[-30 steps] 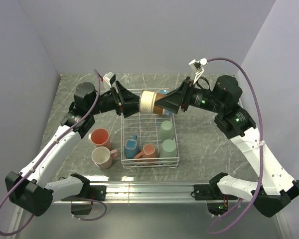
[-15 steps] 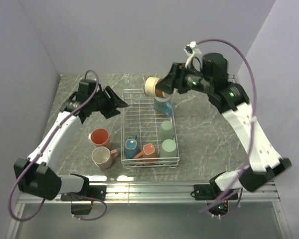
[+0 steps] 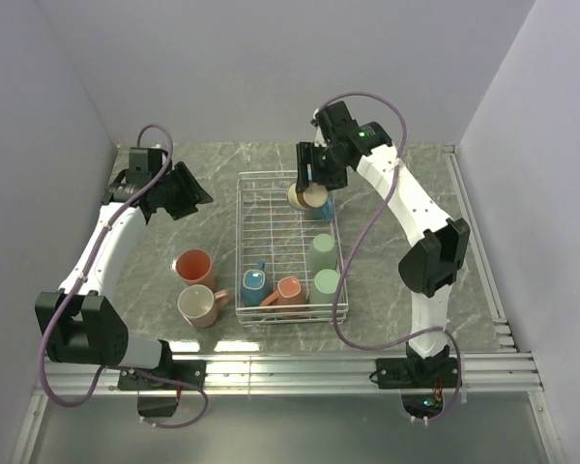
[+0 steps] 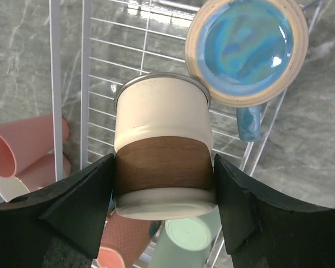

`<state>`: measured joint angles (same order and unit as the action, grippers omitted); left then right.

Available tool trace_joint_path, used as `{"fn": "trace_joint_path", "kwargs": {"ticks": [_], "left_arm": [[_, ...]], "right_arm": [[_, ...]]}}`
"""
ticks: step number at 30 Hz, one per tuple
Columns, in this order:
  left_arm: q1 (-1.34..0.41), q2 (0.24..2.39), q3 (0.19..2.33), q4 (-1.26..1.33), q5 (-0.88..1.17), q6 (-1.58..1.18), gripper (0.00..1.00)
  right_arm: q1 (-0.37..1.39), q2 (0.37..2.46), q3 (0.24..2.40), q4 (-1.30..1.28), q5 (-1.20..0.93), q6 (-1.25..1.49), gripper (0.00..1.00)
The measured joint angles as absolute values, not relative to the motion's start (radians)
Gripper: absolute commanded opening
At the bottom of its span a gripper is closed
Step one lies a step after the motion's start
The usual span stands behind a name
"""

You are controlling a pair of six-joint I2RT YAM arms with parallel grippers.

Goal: Load the cups into the dish rack

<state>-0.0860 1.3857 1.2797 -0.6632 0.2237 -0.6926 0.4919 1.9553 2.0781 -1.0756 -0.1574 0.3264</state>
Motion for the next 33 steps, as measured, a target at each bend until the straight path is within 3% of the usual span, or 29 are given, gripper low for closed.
{"fn": "trace_joint_path", "kwargs": {"ticks": [7,20,33], "left_arm": [[-0.012,1.429,1.229,-0.648,0.272,-0.608,0.52],[0.045,1.486,1.196,-0.596,0.369,-0.578,0.49],[0.045,1.522,1.199,-0.583,0.396,-0.587,0.48]], "right_arm": [[0.493,2.011,2.184,-1.174,-0.126,0.332,0.0],[0.493,1.939,2.034,-1.22,-0.125,0.351,0.0],[0.493,1.995,1.9,-1.212,-0.113,0.366,0.0]]}}
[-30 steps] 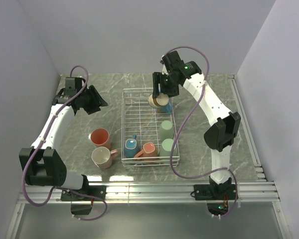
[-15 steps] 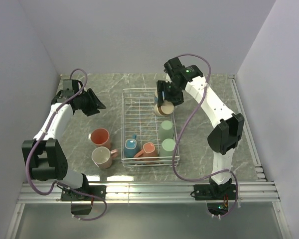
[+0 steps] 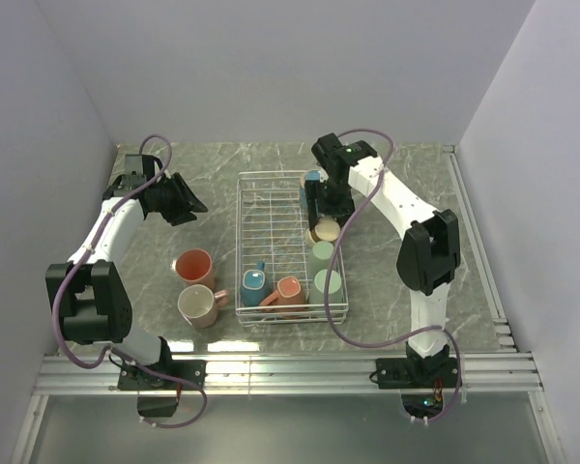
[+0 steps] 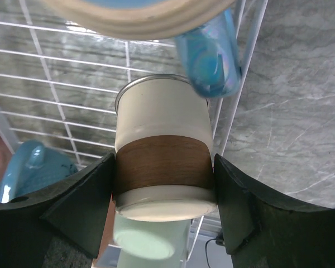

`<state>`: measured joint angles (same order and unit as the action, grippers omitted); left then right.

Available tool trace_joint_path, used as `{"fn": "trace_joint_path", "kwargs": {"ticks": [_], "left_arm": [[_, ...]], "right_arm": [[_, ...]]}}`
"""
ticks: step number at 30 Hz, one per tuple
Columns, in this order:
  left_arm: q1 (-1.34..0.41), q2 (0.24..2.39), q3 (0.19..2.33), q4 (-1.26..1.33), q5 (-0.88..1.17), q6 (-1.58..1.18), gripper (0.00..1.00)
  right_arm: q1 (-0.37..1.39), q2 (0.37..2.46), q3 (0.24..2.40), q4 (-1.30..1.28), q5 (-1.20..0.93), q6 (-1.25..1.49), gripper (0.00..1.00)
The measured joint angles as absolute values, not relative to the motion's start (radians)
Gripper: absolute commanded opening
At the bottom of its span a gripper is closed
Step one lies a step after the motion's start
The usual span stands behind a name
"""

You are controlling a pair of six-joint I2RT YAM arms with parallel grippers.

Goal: Load the cups into the dish rack

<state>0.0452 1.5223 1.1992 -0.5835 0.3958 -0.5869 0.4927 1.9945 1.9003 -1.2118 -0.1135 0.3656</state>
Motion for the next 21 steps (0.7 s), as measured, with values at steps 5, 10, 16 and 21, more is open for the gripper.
{"fn": "trace_joint_path", "kwargs": {"ticks": [5,10,16,21], "left_arm": [[0.045,1.522,1.198,-0.584,0.395,-0.584,0.47],[0.045,1.519,1.196,-0.588,0.393,-0.57,0.47],[0.047,1.478,1.145,-0.589,0.382,-0.559,0.47],[0.052,1.449,1.121,-0.591,0.375,-0.553,0.47]], "right_arm": [[0.493,2.004,1.863,-1.174,-0.097,0.385,0.15],[0.498,2.014,1.857,-1.155,-0.078,0.404,0.58],[0.506,2.014,1.859,-1.155,-0.044,0.426,0.88],[0.522,2.014,1.861,-1.138,-0.032,0.448,0.96]]}}
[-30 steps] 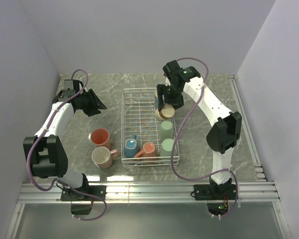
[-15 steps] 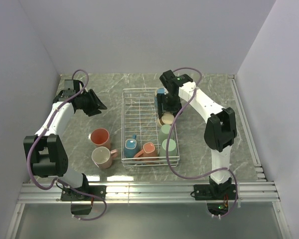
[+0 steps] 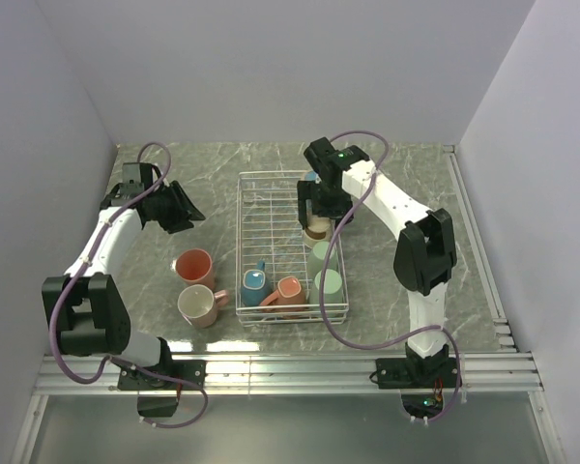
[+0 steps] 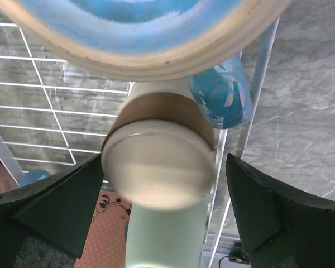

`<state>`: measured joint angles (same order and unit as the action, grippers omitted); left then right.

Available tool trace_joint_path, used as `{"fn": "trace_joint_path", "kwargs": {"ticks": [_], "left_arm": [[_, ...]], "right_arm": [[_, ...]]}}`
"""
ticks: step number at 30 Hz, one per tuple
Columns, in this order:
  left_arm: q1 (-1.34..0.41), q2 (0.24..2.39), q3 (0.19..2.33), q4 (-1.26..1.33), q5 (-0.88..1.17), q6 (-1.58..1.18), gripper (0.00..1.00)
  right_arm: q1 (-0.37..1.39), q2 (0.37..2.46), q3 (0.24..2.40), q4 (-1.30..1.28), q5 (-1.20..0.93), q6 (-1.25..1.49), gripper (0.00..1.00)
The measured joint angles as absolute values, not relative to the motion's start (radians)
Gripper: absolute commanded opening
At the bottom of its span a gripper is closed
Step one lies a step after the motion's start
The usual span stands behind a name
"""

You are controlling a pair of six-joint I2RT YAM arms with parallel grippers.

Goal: Load the cups into the dish rack

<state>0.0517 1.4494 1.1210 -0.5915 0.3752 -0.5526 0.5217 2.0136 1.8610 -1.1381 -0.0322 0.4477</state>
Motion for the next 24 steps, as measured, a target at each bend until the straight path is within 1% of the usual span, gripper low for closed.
{"fn": "trace_joint_path", "kwargs": {"ticks": [9,14,18,24], "left_arm": [[0.056,1.443,1.12,-0.593,0.364,-0.537,0.47],[0.057,1.413,1.11,-0.626,0.283,-0.533,0.45],[0.06,1.33,1.065,-0.67,0.209,-0.521,0.46],[0.06,1.172,1.014,-0.726,0.144,-0.5,0.46]], "right_arm": [[0.536,2.001,1.868,-1.145,0.014,0.467,0.98],[0.539,1.957,1.921,-1.216,0.091,0.467,0.98],[0.539,1.895,1.964,-1.249,0.135,0.467,0.98],[0.539,1.816,1.964,-1.269,0.165,0.467,0.98]]}}
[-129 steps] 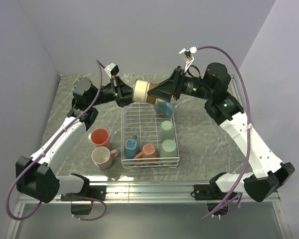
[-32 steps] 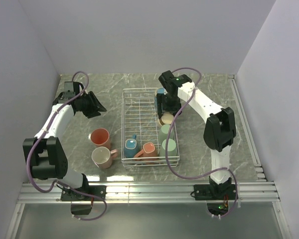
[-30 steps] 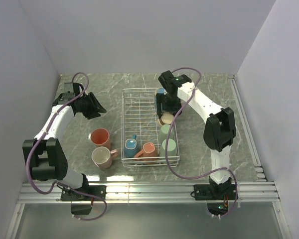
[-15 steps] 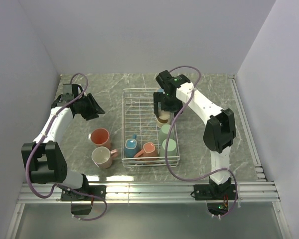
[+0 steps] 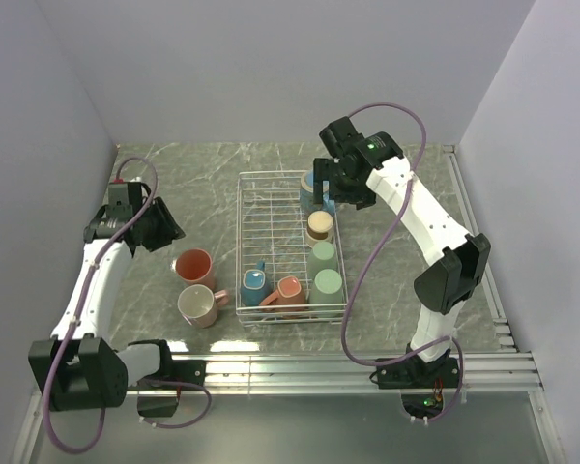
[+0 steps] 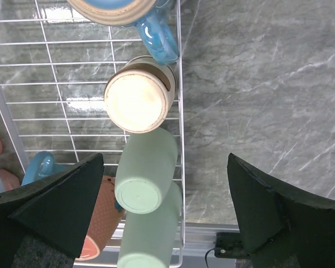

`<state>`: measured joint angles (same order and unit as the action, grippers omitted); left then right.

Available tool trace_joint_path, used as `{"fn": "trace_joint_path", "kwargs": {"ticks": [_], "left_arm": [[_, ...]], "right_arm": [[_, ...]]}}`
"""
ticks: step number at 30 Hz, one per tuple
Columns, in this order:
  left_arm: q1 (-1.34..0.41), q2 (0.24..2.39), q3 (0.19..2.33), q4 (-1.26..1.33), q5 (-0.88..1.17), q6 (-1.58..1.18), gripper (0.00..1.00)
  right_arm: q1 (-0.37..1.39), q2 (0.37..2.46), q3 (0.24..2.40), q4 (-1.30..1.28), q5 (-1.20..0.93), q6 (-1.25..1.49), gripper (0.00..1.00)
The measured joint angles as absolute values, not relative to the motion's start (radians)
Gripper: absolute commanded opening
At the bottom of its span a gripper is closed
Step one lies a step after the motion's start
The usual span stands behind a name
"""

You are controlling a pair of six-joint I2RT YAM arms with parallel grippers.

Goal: Load the cups into the dish rack

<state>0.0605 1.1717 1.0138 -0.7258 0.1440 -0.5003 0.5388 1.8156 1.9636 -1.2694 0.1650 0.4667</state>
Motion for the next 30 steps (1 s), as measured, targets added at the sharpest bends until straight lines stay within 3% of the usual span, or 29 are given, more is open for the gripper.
{"fn": "trace_joint_path", "kwargs": {"ticks": [12,16,30], "left_arm": [[0.06,1.103,0.921,-0.783,0.13,-0.495,0.44],[0.06,1.079,0.903,-0.79,0.139,-0.513,0.35],[0.06,1.054,0.86,-0.807,0.165,-0.517,0.31]], "right_arm": [[0.539,1.822,1.964,-1.275,0.168,0.456,0.98],[0.539,1.822,1.963,-1.275,0.169,0.455,0.98],[0.539,1.822,1.936,-1.269,0.168,0.451,0.98]]}}
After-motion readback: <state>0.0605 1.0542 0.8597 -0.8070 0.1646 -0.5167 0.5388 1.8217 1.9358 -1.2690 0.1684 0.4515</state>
